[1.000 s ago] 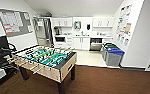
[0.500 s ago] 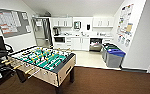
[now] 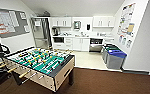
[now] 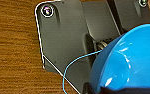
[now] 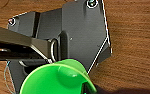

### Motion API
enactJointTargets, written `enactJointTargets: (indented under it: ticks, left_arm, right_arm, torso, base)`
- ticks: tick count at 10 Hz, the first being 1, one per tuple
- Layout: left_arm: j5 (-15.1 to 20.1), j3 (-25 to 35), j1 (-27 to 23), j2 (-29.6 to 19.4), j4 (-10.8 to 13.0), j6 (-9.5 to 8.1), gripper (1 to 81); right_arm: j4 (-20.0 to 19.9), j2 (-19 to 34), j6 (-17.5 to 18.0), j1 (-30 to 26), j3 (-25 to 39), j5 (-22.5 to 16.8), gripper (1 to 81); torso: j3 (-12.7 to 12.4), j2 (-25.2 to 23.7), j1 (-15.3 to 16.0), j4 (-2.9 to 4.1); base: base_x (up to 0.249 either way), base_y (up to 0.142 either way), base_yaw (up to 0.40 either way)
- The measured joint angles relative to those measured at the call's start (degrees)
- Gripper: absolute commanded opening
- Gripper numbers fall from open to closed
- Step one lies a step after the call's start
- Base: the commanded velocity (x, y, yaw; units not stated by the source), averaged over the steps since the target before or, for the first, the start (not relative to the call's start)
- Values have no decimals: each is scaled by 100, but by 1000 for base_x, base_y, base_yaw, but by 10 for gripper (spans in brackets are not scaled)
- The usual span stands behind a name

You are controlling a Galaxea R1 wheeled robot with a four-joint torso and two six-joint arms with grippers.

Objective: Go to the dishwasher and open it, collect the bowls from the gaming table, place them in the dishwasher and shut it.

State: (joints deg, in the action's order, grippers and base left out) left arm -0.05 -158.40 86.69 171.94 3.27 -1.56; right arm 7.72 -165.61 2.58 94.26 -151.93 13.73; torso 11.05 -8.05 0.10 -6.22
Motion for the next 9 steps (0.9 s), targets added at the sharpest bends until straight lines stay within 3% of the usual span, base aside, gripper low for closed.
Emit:
enactJointTargets:
  ticks: [9]
  left_arm:
    - [-17, 0, -2, 11, 0, 0, 10]
  right_arm:
    - [0, -13, 0, 0, -5, -1, 10]
  torso:
    - [0, 0, 0, 0]
  base:
    - [168, -84, 0]
